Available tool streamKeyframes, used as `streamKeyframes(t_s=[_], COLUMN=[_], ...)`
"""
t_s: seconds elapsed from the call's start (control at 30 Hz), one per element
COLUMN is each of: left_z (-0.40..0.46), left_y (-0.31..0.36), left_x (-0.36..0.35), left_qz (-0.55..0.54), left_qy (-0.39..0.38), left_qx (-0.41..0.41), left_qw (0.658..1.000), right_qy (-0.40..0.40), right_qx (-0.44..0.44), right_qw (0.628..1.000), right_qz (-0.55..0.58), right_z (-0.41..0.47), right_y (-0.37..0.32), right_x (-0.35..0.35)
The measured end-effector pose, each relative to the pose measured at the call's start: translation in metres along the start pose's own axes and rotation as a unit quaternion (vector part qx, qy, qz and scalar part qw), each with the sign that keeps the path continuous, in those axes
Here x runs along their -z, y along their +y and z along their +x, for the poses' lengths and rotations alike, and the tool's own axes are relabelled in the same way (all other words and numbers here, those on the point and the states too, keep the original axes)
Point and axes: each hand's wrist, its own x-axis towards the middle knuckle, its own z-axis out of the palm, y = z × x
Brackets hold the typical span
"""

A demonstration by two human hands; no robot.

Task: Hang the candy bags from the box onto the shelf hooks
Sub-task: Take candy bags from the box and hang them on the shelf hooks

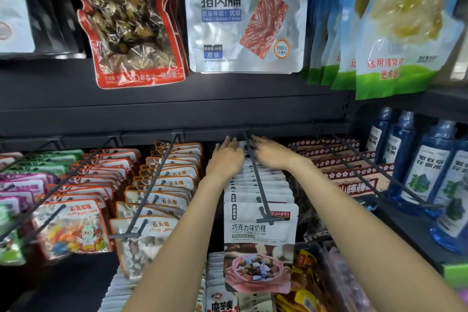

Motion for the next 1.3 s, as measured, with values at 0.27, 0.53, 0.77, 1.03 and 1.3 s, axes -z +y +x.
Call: streamKeyframes(t_s=[0.27, 0.53, 0.77, 1.03, 1.3], left_z=[-0.001, 0.007, 0.001, 0.001, -0.02], left_y=[-0.009, -0.002, -0.006, -0.006, -0.001], left_x=[-0.002, -0.002, -0.004, -0.003, -0.003], left_qz=[0.141, 0.154, 0.143, 0.12, -0.014], left_qy=[0.042, 0.002, 0.012, 0.019, 0.038], left_qx=[-0.05, -0.031, -0.05, -0.055, -0.049], left_qw=[0.988, 0.988, 0.988, 0.991, 0.998], right_qy=[0.041, -0.004, 0.003, 0.011, 0.023], right_qx=[0.056, 0.026, 0.048, 0.069, 0.058], right_qw=[0.992, 0.991, 0.982, 0.984, 0.993], right_qz=[-0.109, -0.13, -0.183, -0.162, -0.101], right_z=[-0.004, 0.013, 0.008, 0.013, 0.005], right_y=[0.006, 0.001, 0.008, 0.01, 0.006], right_x=[0.009, 0.004, 0.005, 0.005, 0.011])
